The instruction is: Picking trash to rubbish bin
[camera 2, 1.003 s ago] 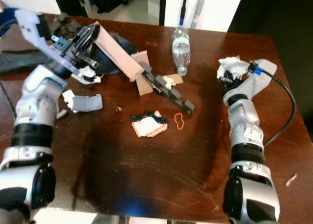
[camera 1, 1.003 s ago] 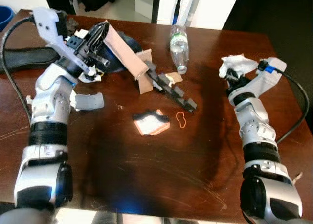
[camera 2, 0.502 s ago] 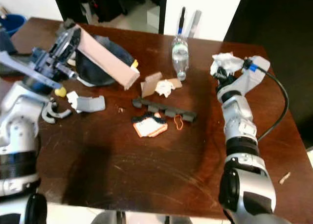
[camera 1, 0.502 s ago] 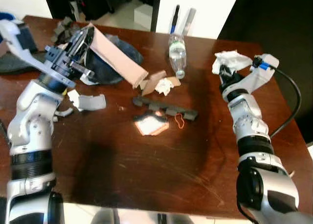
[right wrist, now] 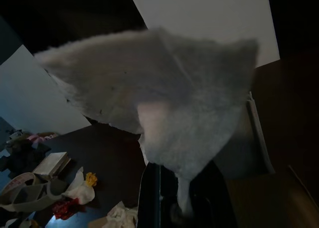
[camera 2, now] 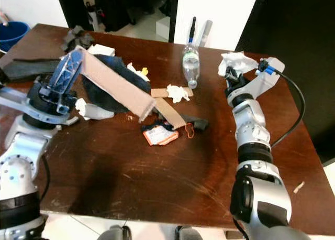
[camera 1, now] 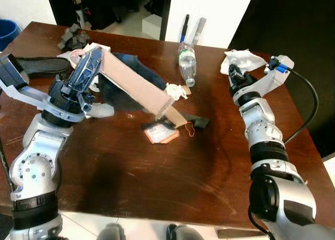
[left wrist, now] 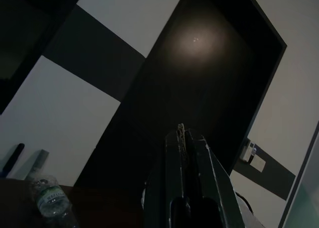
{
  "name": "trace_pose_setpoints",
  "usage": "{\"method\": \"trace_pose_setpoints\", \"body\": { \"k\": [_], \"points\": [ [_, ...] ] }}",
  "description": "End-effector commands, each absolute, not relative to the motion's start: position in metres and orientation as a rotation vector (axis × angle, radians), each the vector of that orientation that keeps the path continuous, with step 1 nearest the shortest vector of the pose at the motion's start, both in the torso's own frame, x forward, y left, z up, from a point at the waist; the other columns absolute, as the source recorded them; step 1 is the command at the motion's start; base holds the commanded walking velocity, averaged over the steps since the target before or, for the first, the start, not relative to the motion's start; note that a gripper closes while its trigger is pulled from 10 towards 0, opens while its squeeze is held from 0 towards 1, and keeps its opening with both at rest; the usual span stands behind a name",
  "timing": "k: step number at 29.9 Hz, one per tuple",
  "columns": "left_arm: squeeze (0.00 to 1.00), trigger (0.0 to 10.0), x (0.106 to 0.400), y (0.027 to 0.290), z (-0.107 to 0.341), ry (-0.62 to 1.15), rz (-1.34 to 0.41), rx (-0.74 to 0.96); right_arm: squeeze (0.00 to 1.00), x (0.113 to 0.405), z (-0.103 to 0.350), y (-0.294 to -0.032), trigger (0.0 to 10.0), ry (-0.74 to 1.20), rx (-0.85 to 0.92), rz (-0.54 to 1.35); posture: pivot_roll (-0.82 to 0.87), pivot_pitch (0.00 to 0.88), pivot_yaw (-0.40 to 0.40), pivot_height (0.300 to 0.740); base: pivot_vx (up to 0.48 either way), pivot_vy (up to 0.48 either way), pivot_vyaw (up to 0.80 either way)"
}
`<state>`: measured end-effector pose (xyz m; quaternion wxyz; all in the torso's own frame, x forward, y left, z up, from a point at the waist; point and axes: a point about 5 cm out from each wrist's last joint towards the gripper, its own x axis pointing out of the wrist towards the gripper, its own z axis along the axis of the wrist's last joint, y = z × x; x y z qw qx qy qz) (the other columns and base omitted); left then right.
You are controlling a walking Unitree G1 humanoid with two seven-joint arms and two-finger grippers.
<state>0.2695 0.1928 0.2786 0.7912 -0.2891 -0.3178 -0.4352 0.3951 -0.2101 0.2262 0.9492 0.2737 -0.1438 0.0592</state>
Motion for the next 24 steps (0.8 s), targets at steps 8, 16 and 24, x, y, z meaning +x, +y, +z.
{"method": "trace_pose_setpoints", "body": {
  "k": [8, 16, 24],
  "points": [
    [0.00, 0.0, 0.247, 0.181, 0.264, -0.671, -1.119, -0.798, 0.00, 0.397, 0.223, -0.205, 10.0, -0.281, 0.542, 0.150, 0.11, 0.125, -0.075, 0.740, 0.000, 0.000, 0.00],
    [0.00, 0.0, 0.242, 0.183, 0.247, -0.713, -1.128, -1.010, 0.00, 0.397, 0.220, -0.198, 10.0, -0.274, 0.536, 0.187, 0.11, 0.125, -0.075, 0.740, 0.000, 0.000, 0.00],
    [0.00, 0.0, 0.243, 0.188, 0.240, -0.698, -1.105, -1.026, 0.00, 0.396, 0.219, -0.197, 10.0, -0.272, 0.534, 0.194, 0.11, 0.130, -0.070, 0.740, 0.000, 0.000, 0.00]
  ]
}}
